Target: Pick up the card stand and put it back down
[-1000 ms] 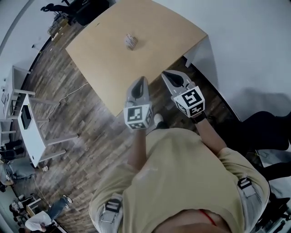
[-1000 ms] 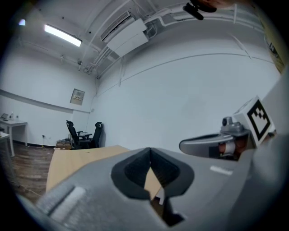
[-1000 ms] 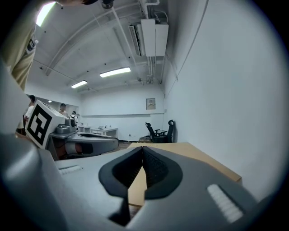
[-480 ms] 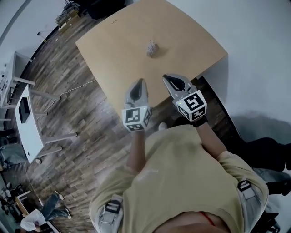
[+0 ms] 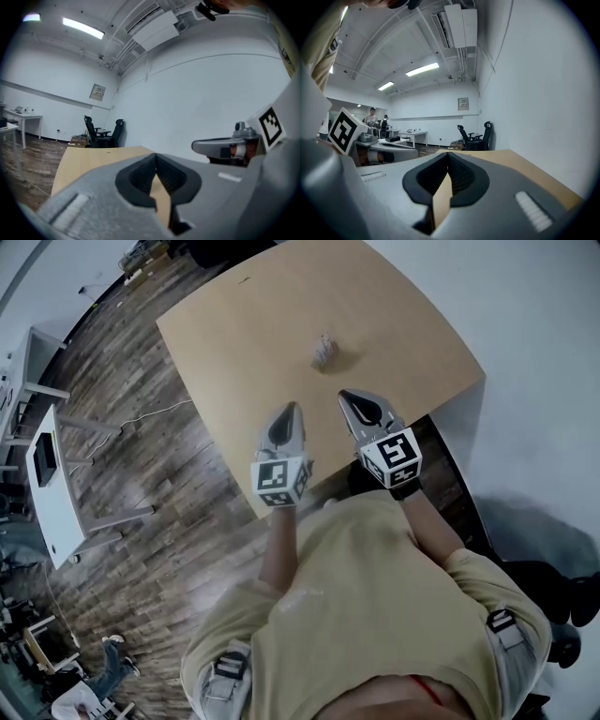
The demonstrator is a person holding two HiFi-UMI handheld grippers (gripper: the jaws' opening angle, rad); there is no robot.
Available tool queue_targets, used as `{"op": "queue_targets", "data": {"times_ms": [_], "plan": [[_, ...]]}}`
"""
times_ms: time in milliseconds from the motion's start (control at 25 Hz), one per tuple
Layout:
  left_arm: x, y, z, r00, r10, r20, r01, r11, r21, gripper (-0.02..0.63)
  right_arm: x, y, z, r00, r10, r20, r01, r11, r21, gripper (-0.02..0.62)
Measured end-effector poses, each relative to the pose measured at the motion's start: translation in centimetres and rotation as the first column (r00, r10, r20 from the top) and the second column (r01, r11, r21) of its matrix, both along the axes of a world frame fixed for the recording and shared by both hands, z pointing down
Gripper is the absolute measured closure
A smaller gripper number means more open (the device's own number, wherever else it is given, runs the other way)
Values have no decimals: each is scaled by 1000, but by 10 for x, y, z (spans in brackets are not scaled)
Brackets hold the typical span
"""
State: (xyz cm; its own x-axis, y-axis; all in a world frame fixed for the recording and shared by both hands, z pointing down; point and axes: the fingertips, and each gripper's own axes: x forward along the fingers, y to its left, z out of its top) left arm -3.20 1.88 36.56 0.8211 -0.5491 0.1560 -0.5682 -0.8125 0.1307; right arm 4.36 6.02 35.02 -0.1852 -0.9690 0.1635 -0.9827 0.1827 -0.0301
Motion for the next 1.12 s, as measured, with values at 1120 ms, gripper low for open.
{"op": "queue_targets", "data": {"times_ms": [1120], "plan": [[123,-113,222,952,115,283,-39,965,-261,370,137,-104,175,989,36,143,6,959,-283,589]]}}
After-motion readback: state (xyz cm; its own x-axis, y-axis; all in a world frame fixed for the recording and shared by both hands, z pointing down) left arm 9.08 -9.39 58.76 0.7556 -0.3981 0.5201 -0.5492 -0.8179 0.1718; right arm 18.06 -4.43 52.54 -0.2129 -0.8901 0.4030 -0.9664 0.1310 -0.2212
